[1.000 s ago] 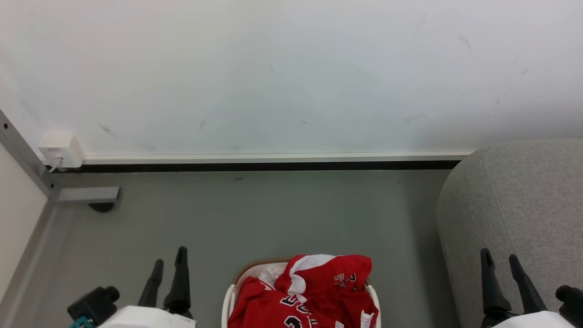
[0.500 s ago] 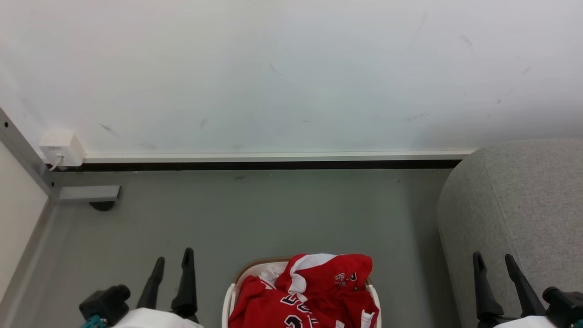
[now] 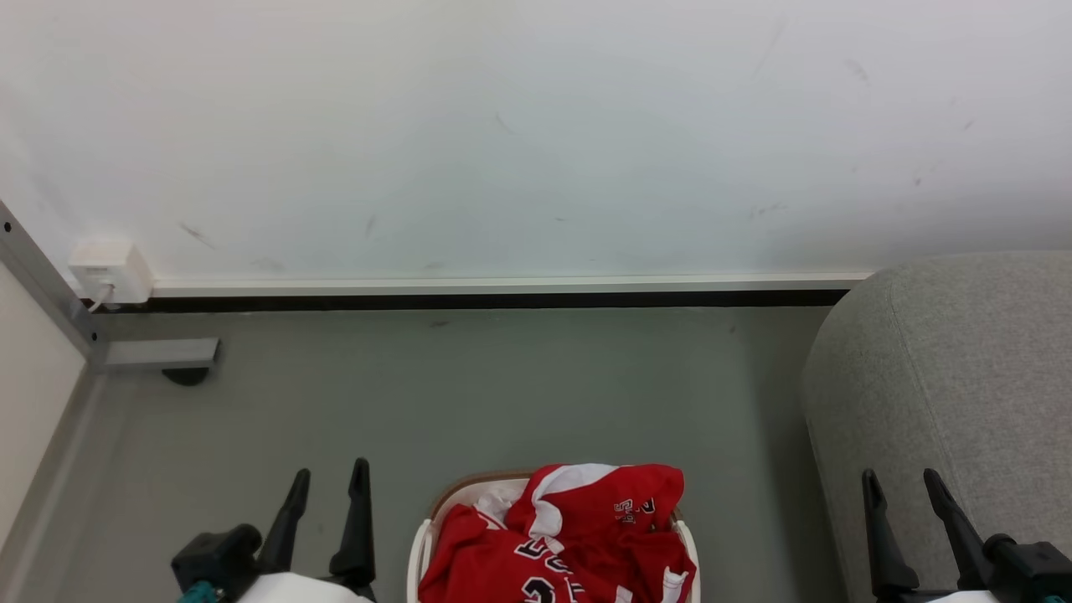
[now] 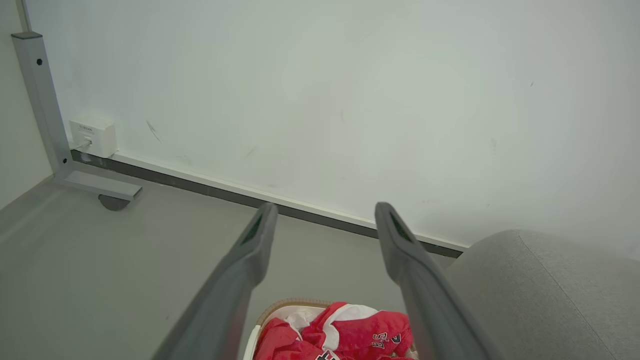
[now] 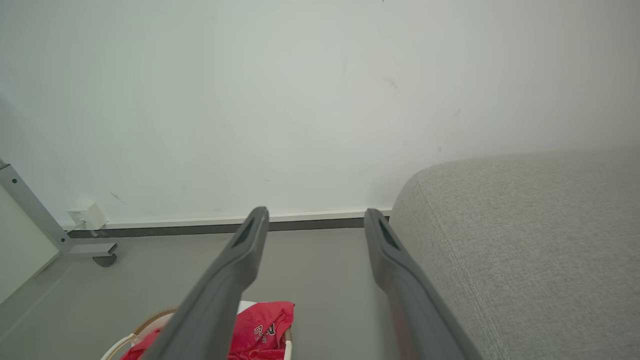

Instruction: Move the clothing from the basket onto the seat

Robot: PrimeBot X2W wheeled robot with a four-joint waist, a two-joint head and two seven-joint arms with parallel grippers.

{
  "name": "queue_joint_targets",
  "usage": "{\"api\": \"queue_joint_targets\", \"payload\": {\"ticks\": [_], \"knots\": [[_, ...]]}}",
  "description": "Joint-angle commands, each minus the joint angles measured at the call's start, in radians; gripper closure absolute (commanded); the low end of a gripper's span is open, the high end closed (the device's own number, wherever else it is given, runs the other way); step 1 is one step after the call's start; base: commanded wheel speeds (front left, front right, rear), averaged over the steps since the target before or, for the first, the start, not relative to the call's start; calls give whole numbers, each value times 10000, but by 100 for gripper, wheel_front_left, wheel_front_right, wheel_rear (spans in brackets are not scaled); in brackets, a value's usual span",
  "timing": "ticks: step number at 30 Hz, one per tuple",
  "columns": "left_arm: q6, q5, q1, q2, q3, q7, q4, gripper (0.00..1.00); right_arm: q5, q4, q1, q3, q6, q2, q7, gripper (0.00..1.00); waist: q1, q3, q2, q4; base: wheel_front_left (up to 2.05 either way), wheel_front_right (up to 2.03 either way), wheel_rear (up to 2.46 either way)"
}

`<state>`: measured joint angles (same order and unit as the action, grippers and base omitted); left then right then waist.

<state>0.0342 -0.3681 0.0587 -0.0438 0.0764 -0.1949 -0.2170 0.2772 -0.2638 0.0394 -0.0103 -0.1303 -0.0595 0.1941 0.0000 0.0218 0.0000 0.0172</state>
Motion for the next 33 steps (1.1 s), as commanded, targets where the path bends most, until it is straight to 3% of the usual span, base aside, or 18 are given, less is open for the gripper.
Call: {"api": "queue_joint_targets", "payload": {"ticks": [1, 33], "knots": [[9, 352, -46, -88, 27, -69, 11, 0, -279, -2, -28, 65, -6, -19, 77, 0, 0, 1, 0, -14, 0, 0, 0], [89, 2833, -151, -99, 190, -692, -457, 0, -2453, -320, -202, 319, -6, 77, 702, 0, 0, 53, 0, -135, 0, 0, 0]]}}
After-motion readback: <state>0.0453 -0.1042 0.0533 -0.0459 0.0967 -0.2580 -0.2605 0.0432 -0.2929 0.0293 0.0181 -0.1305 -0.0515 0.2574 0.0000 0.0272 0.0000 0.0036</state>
